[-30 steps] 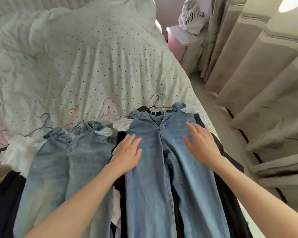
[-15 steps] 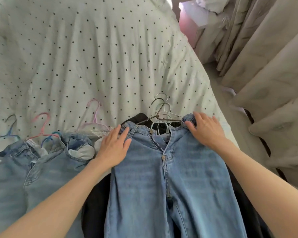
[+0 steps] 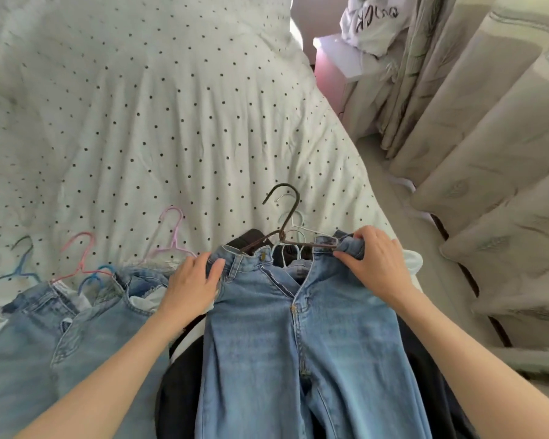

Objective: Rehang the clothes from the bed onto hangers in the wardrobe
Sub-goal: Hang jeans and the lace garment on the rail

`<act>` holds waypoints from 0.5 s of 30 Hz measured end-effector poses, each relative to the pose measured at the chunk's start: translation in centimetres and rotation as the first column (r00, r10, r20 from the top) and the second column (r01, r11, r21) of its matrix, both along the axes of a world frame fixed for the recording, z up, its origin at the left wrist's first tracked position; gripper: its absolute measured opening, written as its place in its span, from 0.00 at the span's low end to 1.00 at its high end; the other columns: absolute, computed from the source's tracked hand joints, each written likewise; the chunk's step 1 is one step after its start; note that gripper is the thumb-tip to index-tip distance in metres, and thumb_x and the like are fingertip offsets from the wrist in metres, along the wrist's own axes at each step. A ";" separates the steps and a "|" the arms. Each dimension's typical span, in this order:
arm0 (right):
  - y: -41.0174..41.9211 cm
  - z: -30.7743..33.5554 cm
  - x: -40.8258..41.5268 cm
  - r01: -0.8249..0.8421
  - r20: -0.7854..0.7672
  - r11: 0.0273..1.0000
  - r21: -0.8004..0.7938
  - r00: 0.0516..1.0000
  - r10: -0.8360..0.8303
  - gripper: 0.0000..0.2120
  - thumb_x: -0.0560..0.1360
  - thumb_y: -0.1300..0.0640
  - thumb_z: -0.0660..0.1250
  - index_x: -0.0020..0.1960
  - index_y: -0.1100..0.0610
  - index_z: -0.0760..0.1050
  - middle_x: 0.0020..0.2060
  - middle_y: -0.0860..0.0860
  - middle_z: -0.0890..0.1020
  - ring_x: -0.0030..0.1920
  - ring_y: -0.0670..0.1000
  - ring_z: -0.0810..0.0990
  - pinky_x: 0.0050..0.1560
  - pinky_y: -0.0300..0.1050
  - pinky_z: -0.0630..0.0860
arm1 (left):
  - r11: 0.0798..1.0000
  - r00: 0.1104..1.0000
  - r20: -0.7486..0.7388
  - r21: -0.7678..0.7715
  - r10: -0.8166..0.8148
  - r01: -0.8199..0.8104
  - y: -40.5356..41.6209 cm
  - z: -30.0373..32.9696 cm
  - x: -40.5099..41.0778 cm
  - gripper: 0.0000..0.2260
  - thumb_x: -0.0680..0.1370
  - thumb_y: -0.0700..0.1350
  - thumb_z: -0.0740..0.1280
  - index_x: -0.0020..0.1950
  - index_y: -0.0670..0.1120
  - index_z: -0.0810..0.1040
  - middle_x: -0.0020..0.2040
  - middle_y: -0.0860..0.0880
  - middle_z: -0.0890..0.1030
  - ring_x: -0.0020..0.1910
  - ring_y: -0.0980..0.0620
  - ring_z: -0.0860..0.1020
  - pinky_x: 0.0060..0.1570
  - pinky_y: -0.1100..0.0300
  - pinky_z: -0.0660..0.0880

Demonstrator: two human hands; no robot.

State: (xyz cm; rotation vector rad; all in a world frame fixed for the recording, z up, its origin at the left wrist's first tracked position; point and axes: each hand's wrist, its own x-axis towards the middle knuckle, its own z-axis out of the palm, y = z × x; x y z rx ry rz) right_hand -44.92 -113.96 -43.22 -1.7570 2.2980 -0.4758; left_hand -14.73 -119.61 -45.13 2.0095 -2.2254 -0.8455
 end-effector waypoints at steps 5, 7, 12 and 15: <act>3.9 4.6 -0.5 0.053 0.148 0.996 -0.076 0.988 -0.042 0.20 0.68 0.50 0.74 0.51 0.60 0.72 0.44 0.49 0.71 0.49 0.52 0.67 0.47 0.44 0.64 | 0.988 0.988 -0.151 -0.155 -0.011 -0.013 2.5 5.4 0.2 0.24 0.74 0.63 0.54 0.53 0.44 0.74 0.49 0.47 0.76 0.51 0.47 0.73 0.49 0.56 0.67; 5.7 6.9 -0.7 0.054 0.144 0.994 -0.092 0.989 -0.041 0.21 0.68 0.49 0.74 0.54 0.59 0.72 0.46 0.48 0.70 0.50 0.49 0.65 0.45 0.40 0.61 | 0.976 0.976 -0.212 -0.218 -0.047 -0.001 3.6 8.1 -0.3 0.21 0.73 0.63 0.55 0.44 0.46 0.74 0.42 0.49 0.75 0.45 0.47 0.74 0.45 0.55 0.67; 11.5 13.6 -0.3 0.107 0.155 0.982 -0.155 0.984 -0.083 0.25 0.66 0.47 0.75 0.57 0.59 0.74 0.49 0.52 0.71 0.48 0.49 0.71 0.50 0.42 0.69 | 0.937 0.936 -0.287 -0.335 -0.205 0.102 7.1 14.9 -1.6 0.15 0.76 0.55 0.63 0.50 0.44 0.79 0.43 0.50 0.76 0.45 0.50 0.74 0.44 0.57 0.68; 16.5 17.9 0.0 0.191 0.133 0.963 -0.191 0.977 -0.167 0.22 0.65 0.46 0.75 0.51 0.60 0.76 0.44 0.51 0.72 0.45 0.52 0.74 0.47 0.44 0.70 | 0.907 0.900 -0.319 -0.387 -0.298 0.163 9.4 18.7 -2.4 0.14 0.76 0.55 0.64 0.48 0.44 0.79 0.42 0.49 0.76 0.44 0.49 0.74 0.43 0.56 0.70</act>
